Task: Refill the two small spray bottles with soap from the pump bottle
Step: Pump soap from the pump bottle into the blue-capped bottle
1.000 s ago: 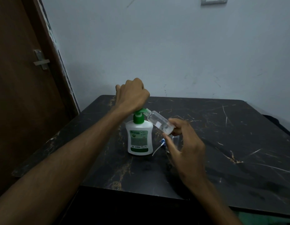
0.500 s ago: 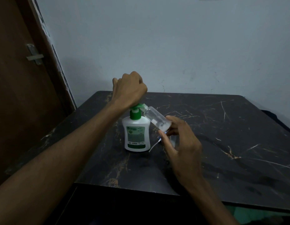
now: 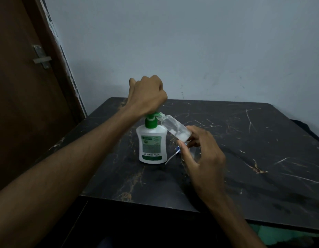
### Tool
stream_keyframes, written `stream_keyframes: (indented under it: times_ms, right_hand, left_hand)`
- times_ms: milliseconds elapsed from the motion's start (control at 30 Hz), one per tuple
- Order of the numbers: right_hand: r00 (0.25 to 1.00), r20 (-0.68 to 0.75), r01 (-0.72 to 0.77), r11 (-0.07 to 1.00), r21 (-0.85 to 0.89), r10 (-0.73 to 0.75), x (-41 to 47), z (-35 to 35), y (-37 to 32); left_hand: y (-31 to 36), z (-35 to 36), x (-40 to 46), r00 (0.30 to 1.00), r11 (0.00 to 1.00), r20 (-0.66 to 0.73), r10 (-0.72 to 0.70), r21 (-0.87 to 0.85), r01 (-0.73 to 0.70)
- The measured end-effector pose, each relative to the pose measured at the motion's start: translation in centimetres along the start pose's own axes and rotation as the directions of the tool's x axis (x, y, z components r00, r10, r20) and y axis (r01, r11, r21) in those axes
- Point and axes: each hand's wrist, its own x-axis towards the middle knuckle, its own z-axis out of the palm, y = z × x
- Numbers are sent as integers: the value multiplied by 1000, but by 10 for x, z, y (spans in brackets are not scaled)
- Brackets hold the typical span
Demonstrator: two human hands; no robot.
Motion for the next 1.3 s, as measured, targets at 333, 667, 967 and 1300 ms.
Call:
stream_keyframes:
  times_ms: [333,667,967,1300]
  right_hand:
    - [1000,4,-12,1000,21,12,-1,0,3]
    - [1000,-2,-8,998,54,8,-3,2,4]
    - [1000,9,-21,999,45,21,-3,2,3]
    - [1000,5,-22,1000,10,22,-5,1,1]
  left_hand:
    - [0,1,1,997,997,-41,72,22,-71]
    - [1,-2,0,986,987,-41,159,40,-158]
    - [1,-3,2,984,985,30,173,22,-174]
    - [2,-5,-1,978,979,-32,206,-3,-206]
